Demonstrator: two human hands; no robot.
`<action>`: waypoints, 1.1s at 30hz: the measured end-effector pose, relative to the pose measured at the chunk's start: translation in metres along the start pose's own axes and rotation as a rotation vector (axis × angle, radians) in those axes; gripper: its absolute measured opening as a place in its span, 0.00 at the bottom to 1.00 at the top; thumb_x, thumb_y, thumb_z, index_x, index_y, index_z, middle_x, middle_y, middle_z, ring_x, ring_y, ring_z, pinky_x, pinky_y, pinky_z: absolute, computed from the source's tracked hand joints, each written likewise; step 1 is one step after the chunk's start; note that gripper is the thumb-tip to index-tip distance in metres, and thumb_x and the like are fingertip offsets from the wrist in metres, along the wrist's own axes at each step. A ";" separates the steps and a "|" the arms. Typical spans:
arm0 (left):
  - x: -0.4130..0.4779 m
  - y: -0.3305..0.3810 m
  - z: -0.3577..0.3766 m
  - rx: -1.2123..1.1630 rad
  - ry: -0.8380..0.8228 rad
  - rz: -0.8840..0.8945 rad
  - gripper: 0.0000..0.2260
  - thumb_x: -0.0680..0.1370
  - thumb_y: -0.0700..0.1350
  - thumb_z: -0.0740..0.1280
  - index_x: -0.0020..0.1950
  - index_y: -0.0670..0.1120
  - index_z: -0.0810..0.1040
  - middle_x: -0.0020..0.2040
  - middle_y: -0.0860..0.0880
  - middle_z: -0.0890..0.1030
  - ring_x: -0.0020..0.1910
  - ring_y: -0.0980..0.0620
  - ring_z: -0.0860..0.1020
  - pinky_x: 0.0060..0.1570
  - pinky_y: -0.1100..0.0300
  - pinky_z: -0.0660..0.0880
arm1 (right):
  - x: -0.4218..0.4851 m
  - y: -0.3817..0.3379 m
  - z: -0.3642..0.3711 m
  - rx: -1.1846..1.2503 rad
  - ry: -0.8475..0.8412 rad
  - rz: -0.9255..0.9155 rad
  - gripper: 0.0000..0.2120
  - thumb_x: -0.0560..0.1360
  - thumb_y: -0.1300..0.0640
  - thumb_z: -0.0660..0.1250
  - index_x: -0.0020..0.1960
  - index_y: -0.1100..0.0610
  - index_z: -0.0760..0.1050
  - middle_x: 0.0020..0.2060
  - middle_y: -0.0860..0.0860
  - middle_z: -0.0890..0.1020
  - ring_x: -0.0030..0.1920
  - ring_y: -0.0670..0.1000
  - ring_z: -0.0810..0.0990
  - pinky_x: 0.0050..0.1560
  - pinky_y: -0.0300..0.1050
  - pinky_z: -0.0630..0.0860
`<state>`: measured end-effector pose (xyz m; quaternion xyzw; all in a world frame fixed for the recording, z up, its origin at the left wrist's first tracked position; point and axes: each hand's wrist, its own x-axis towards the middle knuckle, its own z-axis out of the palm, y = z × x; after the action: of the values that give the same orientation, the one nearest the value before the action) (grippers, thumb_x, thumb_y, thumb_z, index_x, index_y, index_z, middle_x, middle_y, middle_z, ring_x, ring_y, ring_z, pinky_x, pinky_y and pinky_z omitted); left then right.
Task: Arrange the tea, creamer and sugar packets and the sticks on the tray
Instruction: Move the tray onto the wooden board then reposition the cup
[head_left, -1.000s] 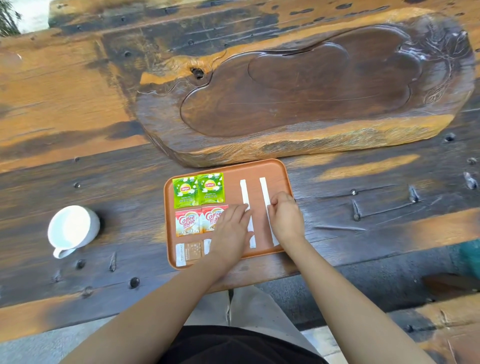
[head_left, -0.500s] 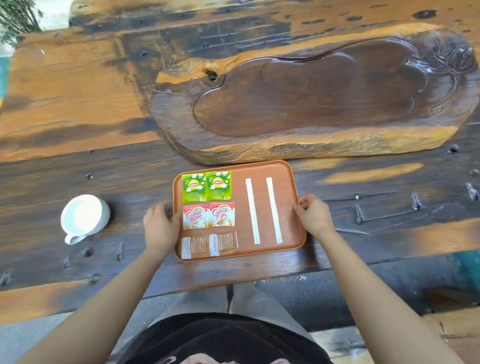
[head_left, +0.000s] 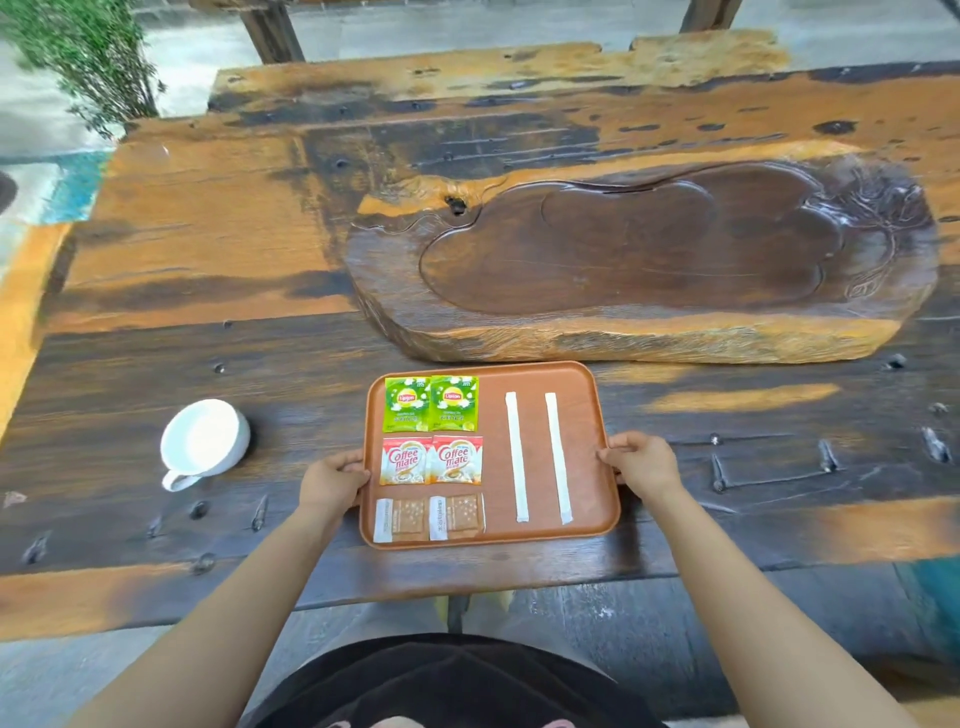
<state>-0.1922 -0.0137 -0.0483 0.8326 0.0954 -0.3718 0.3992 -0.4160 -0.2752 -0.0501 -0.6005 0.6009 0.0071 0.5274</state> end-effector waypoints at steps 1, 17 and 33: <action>-0.004 0.000 -0.003 -0.042 -0.015 -0.007 0.13 0.76 0.31 0.59 0.58 0.38 0.77 0.47 0.39 0.81 0.38 0.48 0.78 0.38 0.58 0.78 | -0.002 -0.001 -0.002 0.041 -0.019 0.005 0.03 0.70 0.65 0.70 0.40 0.59 0.77 0.37 0.53 0.80 0.41 0.54 0.78 0.48 0.53 0.79; 0.006 0.102 -0.026 -0.233 -0.098 0.109 0.18 0.76 0.31 0.54 0.60 0.42 0.77 0.36 0.51 0.86 0.29 0.57 0.77 0.25 0.69 0.69 | 0.025 -0.123 -0.032 0.250 -0.059 -0.216 0.02 0.71 0.67 0.68 0.43 0.64 0.80 0.40 0.57 0.81 0.34 0.49 0.78 0.36 0.40 0.77; 0.101 0.234 -0.009 -0.095 0.056 0.228 0.14 0.76 0.31 0.58 0.57 0.37 0.78 0.35 0.48 0.78 0.25 0.56 0.77 0.22 0.70 0.73 | 0.125 -0.228 -0.020 0.165 0.139 -0.170 0.02 0.69 0.62 0.71 0.42 0.58 0.81 0.45 0.56 0.84 0.47 0.55 0.82 0.54 0.54 0.79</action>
<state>-0.0092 -0.1760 0.0242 0.8283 0.0287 -0.2956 0.4752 -0.2275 -0.4407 0.0208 -0.6027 0.5817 -0.1288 0.5308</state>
